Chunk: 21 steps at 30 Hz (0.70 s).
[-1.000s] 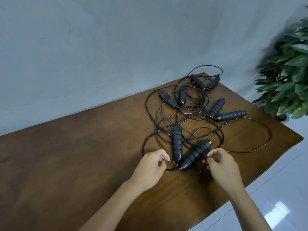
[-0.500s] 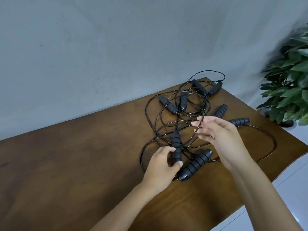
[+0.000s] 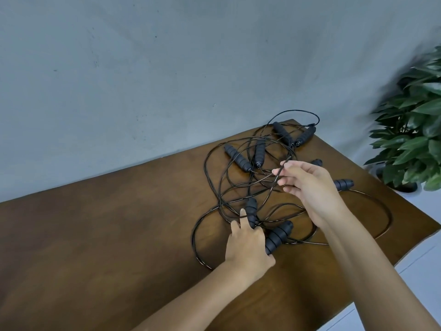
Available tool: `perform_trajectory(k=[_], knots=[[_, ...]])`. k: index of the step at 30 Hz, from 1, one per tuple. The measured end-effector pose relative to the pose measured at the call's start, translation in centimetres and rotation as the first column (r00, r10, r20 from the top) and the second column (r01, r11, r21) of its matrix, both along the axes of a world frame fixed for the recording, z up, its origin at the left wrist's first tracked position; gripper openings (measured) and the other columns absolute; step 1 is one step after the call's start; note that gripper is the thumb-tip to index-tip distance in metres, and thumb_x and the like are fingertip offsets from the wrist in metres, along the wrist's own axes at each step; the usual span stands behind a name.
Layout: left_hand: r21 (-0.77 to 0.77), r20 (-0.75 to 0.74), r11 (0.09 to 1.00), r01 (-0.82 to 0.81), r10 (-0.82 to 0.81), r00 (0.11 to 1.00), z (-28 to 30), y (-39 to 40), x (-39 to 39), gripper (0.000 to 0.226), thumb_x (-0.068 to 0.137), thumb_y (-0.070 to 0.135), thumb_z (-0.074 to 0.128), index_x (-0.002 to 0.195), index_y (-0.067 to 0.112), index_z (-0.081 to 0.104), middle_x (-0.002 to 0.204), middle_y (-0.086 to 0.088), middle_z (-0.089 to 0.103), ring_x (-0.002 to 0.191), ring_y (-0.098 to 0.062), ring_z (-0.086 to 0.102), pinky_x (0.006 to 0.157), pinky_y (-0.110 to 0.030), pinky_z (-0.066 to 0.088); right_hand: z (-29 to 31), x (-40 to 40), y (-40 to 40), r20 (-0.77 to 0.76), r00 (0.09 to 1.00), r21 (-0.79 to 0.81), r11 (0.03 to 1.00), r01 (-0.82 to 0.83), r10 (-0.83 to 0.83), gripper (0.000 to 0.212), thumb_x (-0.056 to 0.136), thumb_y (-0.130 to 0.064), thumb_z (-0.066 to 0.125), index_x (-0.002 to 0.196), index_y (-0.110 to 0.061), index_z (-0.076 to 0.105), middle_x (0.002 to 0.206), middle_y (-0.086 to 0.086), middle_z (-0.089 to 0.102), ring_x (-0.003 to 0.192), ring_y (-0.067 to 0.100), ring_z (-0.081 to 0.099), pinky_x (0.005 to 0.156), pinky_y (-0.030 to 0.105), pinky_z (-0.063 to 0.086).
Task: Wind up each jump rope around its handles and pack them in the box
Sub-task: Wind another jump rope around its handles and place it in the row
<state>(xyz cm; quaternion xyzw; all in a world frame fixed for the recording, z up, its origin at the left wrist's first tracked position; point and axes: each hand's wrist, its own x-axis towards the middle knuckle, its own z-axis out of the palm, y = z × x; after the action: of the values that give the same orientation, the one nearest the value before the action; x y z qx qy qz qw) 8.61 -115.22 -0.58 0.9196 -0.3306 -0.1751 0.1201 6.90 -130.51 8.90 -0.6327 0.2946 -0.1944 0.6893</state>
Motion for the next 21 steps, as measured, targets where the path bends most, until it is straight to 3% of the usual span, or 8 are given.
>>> perform_trajectory(k=[3,5,9,11,13,15,18,21], knots=[[-0.017,-0.036,0.999,0.036,-0.036,0.999,0.8,1.0,0.9,0.043,0.087,0.043,0.068,0.114,0.009,0.062,0.156,-0.012,0.03,0.129,-0.034,0.041,0.106,-0.04,0.043,0.0,0.1,-1.1,0.042,0.999,0.088,0.996,0.023,-0.026,0.016,0.102,-0.014,0.059,0.109,-0.005,0.07,0.099,0.01,0.079,0.074,0.015,0.065,0.077,0.031,0.054],[-0.064,-0.105,0.996,0.06,-0.066,0.992,1.5,1.9,1.5,0.034,0.082,0.042,0.072,0.09,0.012,0.058,0.144,-0.009,0.04,0.121,-0.032,0.049,0.098,-0.04,0.048,0.1,0.3,-2.2,0.089,0.995,0.148,0.989,0.024,-0.038,0.019,0.101,-0.014,0.06,0.115,-0.003,0.067,0.103,0.012,0.078,0.075,0.016,0.064,0.078,0.032,0.053],[-0.189,-0.34,0.982,-0.014,-0.052,0.939,3.6,4.1,2.4,0.041,0.073,0.035,0.078,0.063,0.014,0.045,0.09,0.0,0.055,0.084,-0.018,0.057,0.068,-0.031,0.04,0.1,1.0,-4.3,0.15,0.984,0.229,0.971,0.06,-0.097,0.023,0.101,-0.015,0.061,0.12,-0.002,0.064,0.107,0.012,0.077,0.076,0.014,0.069,0.081,0.032,0.055],[-0.24,-0.547,0.963,-0.12,-0.032,0.836,5.2,5.4,3.1,0.033,0.076,0.033,0.078,0.072,0.008,0.057,0.076,0.002,0.056,0.071,-0.013,0.052,0.068,-0.032,0.039,-0.2,1.4,-5.2,0.145,0.98,0.267,0.959,0.092,-0.135,0.021,0.101,-0.016,0.061,0.119,-0.005,0.063,0.109,0.009,0.076,0.076,0.012,0.071,0.08,0.03,0.056],[-0.276,-0.741,0.936,-0.22,-0.062,0.668,6.5,6.7,3.7,0.03,0.081,0.034,0.076,0.095,0.008,0.07,0.085,0.003,0.064,0.081,-0.012,0.06,0.079,-0.031,0.046,-0.7,1.9,-5.9,0.108,0.981,0.28,0.951,0.128,-0.164,0.021,0.101,-0.017,0.06,0.12,-0.006,0.061,0.111,0.009,0.076,0.076,0.012,0.071,0.077,0.029,0.056],[-0.337,-0.869,0.865,-0.373,-0.133,0.477,7.3,8.0,4.1,0.04,0.081,0.033,0.07,0.112,0.008,0.068,0.098,-0.002,0.068,0.092,-0.018,0.065,0.087,-0.034,0.05,-1.3,2.4,-6.4,0.036,0.978,0.251,0.949,0.19,-0.206,0.023,0.102,-0.016,0.06,0.121,-0.005,0.061,0.112,0.011,0.076,0.078,0.015,0.07,0.077,0.03,0.056],[-0.315,-0.949,0.705,-0.635,-0.239,0.205,8.5,9.8,4.5,0.044,0.081,0.03,0.062,0.116,0.003,0.06,0.109,-0.018,0.071,0.102,-0.032,0.072,0.083,-0.04,0.06,-1.8,2.9,-6.9,-0.087,0.97,0.152,0.959,0.24,-0.229,0.022,0.102,-0.013,0.058,0.121,-0.003,0.063,0.104,0.012,0.077,0.087,0.02,0.071,0.077,0.031,0.057],[-0.326,-0.927,0.596,-0.734,-0.354,0.124,9.9,11.0,5.0,0.044,0.083,0.03,0.063,0.116,0.003,0.054,0.115,-0.023,0.067,0.104,-0.04,0.07,0.077,-0.042,0.06,-2.1,3.1,-6.9,-0.207,0.957,-0.007,0.978,0.208,-0.204,0.02,0.105,-0.012,0.052,0.119,-0.002,0.062,0.098,0.01,0.076,0.091,0.024,0.072,0.078,0.033,0.056]])
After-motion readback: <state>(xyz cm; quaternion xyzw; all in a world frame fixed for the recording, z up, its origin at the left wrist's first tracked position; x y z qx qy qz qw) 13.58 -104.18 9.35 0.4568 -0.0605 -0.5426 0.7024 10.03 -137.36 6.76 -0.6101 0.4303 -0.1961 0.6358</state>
